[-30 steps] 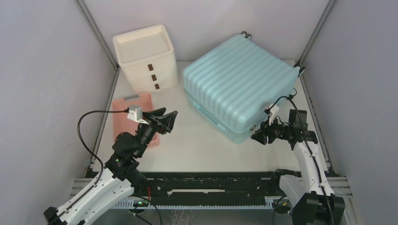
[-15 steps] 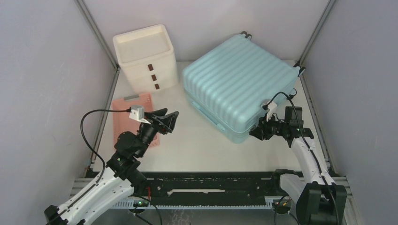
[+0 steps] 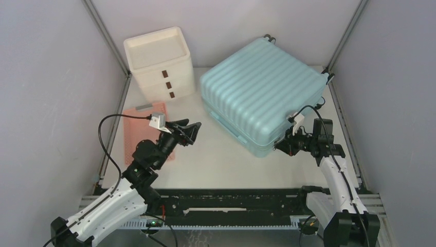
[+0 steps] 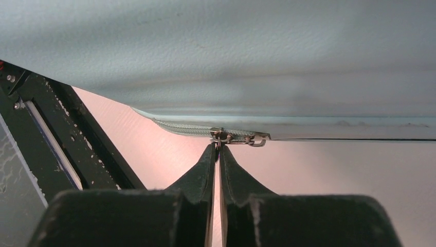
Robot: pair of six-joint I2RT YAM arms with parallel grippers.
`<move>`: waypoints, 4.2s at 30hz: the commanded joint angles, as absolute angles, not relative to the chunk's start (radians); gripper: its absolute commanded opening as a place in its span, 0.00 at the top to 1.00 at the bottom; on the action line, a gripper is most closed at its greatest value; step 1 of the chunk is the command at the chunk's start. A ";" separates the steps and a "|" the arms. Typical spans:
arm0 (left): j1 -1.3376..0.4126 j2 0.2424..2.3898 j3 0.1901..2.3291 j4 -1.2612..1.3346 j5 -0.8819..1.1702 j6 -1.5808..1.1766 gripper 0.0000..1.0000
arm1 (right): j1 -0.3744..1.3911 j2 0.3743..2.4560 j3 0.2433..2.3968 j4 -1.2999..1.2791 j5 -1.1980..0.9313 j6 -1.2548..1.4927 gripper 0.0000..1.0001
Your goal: Open, take out, and arrange the luggage
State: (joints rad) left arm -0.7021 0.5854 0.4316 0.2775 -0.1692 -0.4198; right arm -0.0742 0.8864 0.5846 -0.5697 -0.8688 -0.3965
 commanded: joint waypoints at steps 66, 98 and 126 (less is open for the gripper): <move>-0.821 1.278 0.575 0.638 0.117 -0.406 0.50 | 0.678 0.595 0.588 -0.461 -0.379 -0.162 0.49; -1.201 1.581 0.661 0.842 -0.237 -0.435 0.43 | -0.069 0.714 0.689 -0.736 -1.034 -0.533 0.30; -1.250 1.638 0.740 0.819 -0.390 -0.561 0.88 | -0.154 0.719 0.686 -0.730 -1.084 -0.540 0.30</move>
State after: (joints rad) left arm -1.2430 1.6508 0.6811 0.7570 -0.3809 -0.5438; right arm -0.1410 0.7219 0.6792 -0.7586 -1.0523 -0.5400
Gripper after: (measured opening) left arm 0.144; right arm 0.702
